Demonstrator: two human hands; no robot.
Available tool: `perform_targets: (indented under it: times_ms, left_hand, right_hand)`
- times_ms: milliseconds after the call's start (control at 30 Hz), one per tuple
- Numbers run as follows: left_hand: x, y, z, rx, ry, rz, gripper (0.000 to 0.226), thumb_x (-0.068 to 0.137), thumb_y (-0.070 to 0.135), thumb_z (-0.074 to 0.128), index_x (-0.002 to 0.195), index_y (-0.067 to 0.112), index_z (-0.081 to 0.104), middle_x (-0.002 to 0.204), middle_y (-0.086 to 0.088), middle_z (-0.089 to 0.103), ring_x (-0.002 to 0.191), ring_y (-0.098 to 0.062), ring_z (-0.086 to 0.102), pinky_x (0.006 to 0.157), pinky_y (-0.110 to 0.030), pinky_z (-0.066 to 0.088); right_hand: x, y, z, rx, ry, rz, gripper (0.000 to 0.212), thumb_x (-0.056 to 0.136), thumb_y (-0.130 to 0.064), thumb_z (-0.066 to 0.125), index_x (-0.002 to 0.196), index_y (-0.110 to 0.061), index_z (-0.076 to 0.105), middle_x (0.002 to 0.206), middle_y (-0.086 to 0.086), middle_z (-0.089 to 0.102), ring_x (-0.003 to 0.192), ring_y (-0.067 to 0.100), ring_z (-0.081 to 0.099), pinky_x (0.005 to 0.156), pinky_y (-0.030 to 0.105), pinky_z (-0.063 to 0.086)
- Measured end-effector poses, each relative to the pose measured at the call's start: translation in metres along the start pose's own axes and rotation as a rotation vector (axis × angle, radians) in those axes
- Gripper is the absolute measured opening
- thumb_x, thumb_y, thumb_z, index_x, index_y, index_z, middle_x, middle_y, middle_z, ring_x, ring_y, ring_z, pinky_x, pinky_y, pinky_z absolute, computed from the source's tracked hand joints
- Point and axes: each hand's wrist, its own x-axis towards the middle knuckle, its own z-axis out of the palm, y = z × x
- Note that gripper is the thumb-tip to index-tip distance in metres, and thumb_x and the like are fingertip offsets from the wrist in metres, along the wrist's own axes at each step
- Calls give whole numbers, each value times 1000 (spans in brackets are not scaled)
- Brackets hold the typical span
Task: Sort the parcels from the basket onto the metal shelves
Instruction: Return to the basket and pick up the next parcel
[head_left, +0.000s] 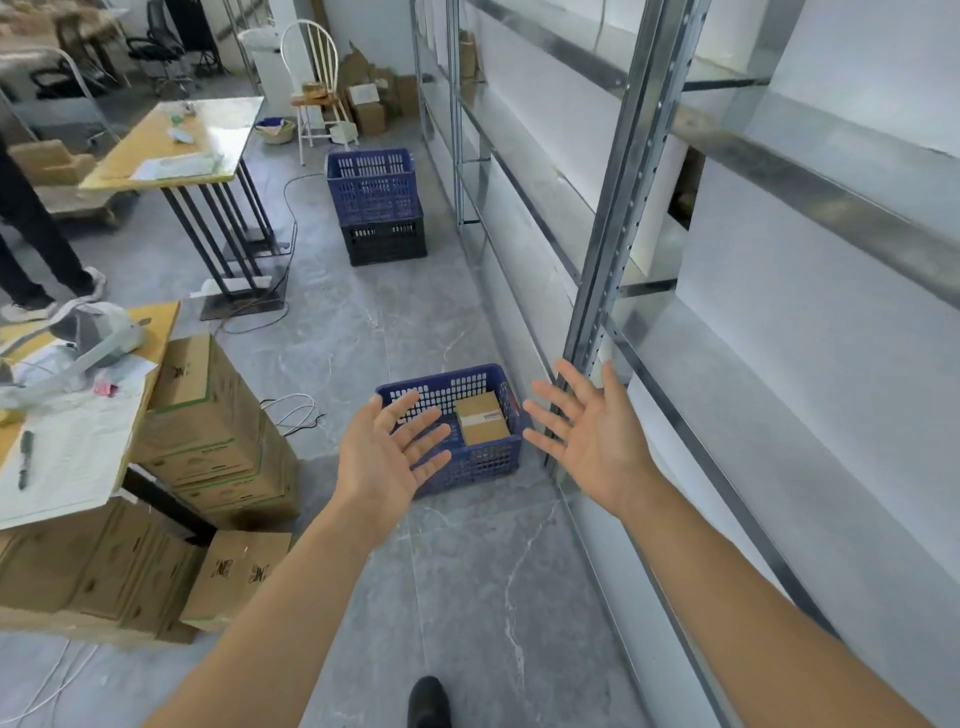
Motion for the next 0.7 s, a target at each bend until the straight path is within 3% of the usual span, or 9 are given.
perform_targets:
  times_ms: [100, 300, 700]
  left_hand:
    - [34, 27, -3, 5, -16, -21, 52, 108, 45, 37, 144, 16, 60, 139, -16, 67, 129, -37, 62, 112, -56, 47]
    - [103, 84, -15, 21, -52, -29, 52, 108, 46, 37, 145, 15, 58, 140, -17, 66, 131, -37, 62, 111, -56, 47]
    - [226, 125, -3, 42, -17, -64, 52, 107, 45, 38, 143, 16, 60, 139, -18, 67, 131, -38, 62, 112, -56, 47]
  right_hand:
    - [32, -6, 21, 4, 17, -30, 64, 105, -62, 27, 155, -26, 43, 127, 2, 66, 122, 28, 61, 117, 55, 41]
    - [94, -11, 57, 26, 53, -43, 63, 104, -62, 28, 154, -27, 46, 146, 9, 58, 140, 34, 52, 116, 55, 40]
    - [225, -33, 73, -11, 95, -6, 65, 104, -62, 29, 157, -27, 42, 155, 10, 53, 142, 34, 50, 117, 55, 40]
